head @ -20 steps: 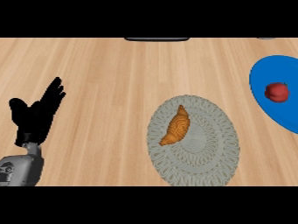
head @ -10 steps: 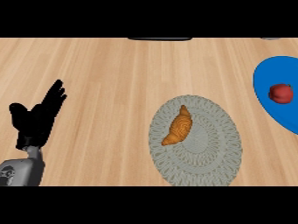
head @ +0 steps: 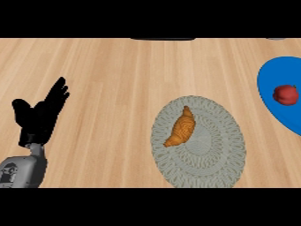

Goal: Pick the bell pepper from the placemat and place it in the plate

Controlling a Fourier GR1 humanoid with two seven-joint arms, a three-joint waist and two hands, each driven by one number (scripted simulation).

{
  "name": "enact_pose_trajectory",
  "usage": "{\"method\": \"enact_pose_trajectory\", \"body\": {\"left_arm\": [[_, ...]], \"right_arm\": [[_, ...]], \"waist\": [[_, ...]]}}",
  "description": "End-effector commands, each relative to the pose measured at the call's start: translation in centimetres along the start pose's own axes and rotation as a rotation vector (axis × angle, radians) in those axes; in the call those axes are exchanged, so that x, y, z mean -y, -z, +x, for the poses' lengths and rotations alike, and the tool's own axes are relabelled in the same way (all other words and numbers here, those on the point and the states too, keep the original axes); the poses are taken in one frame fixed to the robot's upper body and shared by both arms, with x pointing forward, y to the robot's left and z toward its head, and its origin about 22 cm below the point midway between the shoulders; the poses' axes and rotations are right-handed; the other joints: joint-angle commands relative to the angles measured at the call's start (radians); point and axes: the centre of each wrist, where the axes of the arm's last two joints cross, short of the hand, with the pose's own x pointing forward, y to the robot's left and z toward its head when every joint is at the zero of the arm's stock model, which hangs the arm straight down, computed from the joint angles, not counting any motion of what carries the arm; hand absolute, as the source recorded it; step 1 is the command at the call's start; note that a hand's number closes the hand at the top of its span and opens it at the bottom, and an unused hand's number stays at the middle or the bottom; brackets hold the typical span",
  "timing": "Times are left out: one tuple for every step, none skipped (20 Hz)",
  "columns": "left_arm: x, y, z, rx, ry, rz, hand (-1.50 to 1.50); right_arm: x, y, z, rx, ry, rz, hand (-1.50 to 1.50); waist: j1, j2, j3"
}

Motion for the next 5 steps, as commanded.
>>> {"method": "enact_pose_trajectory", "body": {"left_arm": [[-0.4, 0.2, -0.9, 0.0, 0.005, -0.01, 0.0], [0.8, 0.6, -0.2, 0.015, -0.007, 0.001, 0.0], [0.2, 0.7, 1.7, 0.02, 0.004, -0.003, 0.0], [0.4, 0.3, -0.6, 0.023, 0.008, 0.002, 0.0], [2.3, -0.4, -0.1, 0.003, -0.01, -0.007, 0.0]], "right_arm": [[0.0, -0.9, -0.9, 0.064, 0.03, 0.088, -1.5], [0.7, -1.2, -0.5, 0.072, 0.03, 0.086, -1.5], [0.5, -1.4, -1.0, 0.045, 0.02, 0.089, -1.5], [1.1, -1.8, -0.8, 0.05, 0.02, 0.076, -1.5], [1.1, -2.1, -1.0, 0.061, 0.032, 0.074, -1.5]], "waist": [[0.006, 0.005, 0.001], [0.001, 0.002, 0.001], [0.008, 0.002, 0.002], [0.005, 0.004, 0.001], [0.008, -0.001, 0.002]]}}
